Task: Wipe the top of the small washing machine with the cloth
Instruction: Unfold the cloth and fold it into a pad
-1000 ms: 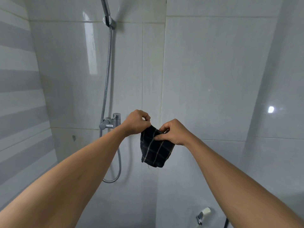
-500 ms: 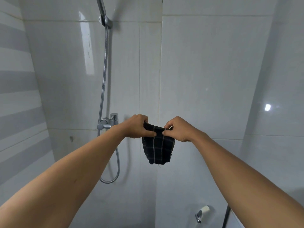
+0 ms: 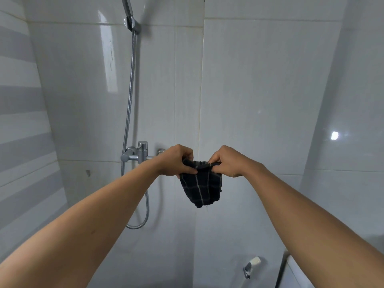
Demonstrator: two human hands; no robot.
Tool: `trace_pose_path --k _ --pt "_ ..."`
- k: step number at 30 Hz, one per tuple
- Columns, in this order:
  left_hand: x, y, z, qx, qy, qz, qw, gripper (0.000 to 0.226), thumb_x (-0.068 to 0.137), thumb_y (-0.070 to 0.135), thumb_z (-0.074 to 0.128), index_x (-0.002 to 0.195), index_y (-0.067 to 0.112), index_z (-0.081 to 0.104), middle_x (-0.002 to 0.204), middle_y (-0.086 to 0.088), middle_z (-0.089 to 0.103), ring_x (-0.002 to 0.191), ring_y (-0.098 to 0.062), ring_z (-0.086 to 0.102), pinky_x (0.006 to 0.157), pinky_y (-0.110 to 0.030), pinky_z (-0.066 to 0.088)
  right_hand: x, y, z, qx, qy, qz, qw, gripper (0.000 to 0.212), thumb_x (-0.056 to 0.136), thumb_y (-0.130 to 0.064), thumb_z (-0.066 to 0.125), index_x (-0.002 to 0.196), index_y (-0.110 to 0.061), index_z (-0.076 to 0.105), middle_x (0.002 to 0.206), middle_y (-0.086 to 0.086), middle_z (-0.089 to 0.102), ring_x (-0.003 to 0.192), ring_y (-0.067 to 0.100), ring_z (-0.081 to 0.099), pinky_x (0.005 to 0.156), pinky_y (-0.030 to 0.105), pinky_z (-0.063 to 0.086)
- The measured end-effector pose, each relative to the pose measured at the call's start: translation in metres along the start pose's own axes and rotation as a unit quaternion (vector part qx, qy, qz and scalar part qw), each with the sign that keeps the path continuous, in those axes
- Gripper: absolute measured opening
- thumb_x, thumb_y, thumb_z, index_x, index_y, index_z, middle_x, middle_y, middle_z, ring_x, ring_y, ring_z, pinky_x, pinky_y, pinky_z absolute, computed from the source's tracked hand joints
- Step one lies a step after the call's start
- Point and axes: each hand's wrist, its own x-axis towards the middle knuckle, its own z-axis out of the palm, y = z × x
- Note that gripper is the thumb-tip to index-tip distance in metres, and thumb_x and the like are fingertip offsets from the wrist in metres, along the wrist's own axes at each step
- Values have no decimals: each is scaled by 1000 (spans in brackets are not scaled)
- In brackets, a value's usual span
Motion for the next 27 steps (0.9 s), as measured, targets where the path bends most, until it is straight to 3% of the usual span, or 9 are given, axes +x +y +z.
trace_pose_path --k 4,6,8,11,14,19,22,25,27 --pt "0 9 0 71 -48 5 996 22 84 18 80 104 22 73 92 -2 71 80 -26 69 64 -24 56 1 0 0 35 80 -25 996 25 86 -4 62 98 -18 78 106 -5 70 93 14 65 83 26 53" --pt "1 16 -4 163 -65 -8 984 14 84 34 78 84 23 70 87 -2 68 80 -24 64 61 -24 47 2 -1 0 36 94 -30 995 24 85 -4 61 97 -18 78 104 -8 68 94 13 64 84 26 51" --pt "2 21 -7 238 -92 -52 965 39 80 56 74 73 19 62 90 -7 66 79 -25 63 63 -31 47 3 0 -1 22 96 -30 995 23 87 -6 61 97 -18 78 103 -9 66 94 14 63 84 26 51" --pt "1 32 -7 371 -88 -75 921 69 73 81 61 88 13 63 89 0 59 83 -24 64 65 -33 45 4 0 0 -15 67 -36 997 19 90 -10 60 93 -16 78 99 0 71 89 25 68 81 40 57" --pt "3 39 -5 436 -63 -71 895 66 74 82 58 81 16 54 84 4 54 82 -23 60 63 -32 41 7 0 5 -34 46 -28 998 18 89 -12 59 85 -16 76 89 7 72 82 32 69 75 47 59" --pt "7 17 -4 172 -21 -44 984 32 78 38 81 66 21 56 64 3 55 65 -20 54 58 -31 44 10 9 -4 48 112 19 992 9 82 -14 69 87 -16 77 85 4 74 78 24 71 73 40 60" --pt "8 6 0 47 70 -1 996 34 75 19 84 90 21 53 78 1 61 67 -20 56 58 -33 51 9 13 -8 116 135 30 983 9 80 -12 77 85 -15 71 86 3 72 77 20 69 69 32 55" --pt "9 -2 6 -102 90 -11 991 61 79 7 80 126 27 47 101 -6 68 81 -24 70 69 -41 63 8 15 -9 186 135 33 973 24 78 -6 76 97 -15 64 90 5 69 76 18 66 70 29 52" --pt "11 -2 9 -180 96 -22 979 61 82 3 77 134 21 49 110 -8 69 93 -26 73 76 -42 63 8 16 -8 248 129 52 959 22 80 -6 73 100 -14 69 88 5 72 77 16 66 73 26 51"
